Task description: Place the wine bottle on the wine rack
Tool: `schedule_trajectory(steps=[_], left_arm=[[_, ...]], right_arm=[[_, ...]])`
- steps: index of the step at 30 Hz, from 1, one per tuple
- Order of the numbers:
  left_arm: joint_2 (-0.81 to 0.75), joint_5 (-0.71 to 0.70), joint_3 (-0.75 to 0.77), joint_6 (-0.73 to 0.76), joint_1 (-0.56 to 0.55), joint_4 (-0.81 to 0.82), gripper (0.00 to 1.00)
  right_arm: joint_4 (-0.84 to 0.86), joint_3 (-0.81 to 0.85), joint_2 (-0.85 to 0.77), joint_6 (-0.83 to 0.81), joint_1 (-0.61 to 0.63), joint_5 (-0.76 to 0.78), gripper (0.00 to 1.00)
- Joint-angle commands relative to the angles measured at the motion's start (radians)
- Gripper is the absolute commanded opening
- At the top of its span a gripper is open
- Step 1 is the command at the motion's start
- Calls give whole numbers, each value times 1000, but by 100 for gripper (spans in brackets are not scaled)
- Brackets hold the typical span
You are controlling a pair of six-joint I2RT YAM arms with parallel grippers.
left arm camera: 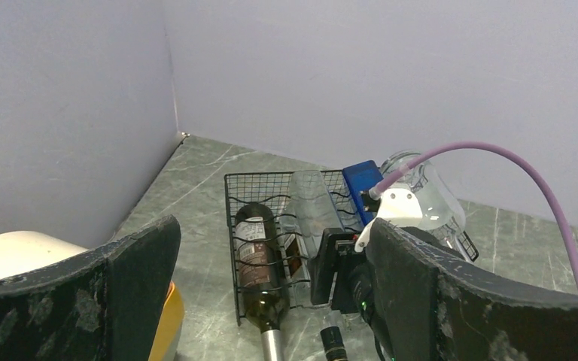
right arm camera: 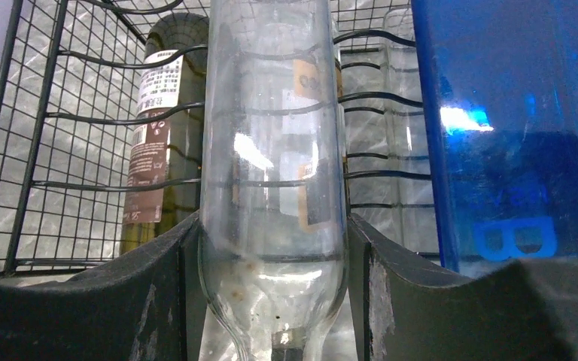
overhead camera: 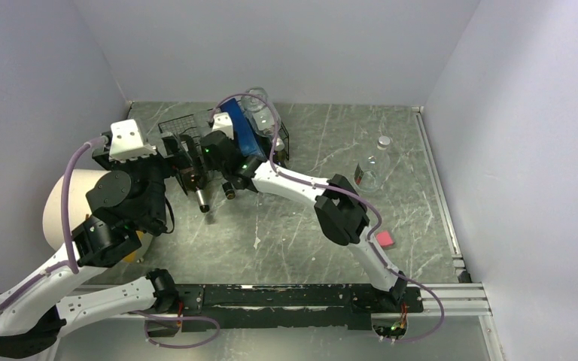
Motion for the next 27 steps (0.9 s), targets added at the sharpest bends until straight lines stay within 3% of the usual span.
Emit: schedule_trajectory(steps=[1,10,17,22,27], left_arm=[[0,-33,-6,15,6,22,99],[18,-33,15,-29,6,-32,100],[25,15,41,-61,6,-80,99],[-16,227,52,-96,6,-92,99],[-13,299,35,-81,6,-74,99]], right_arm=[[53,40,-5,12,-8,-49,55],[82,13,-43,-15,-12,-130,78],[87,-44,-126,-12,-14,-152,80],[180,-214,-302,-7,-18,-163,80],[217,-411,-496,-8,-34,-109,80]])
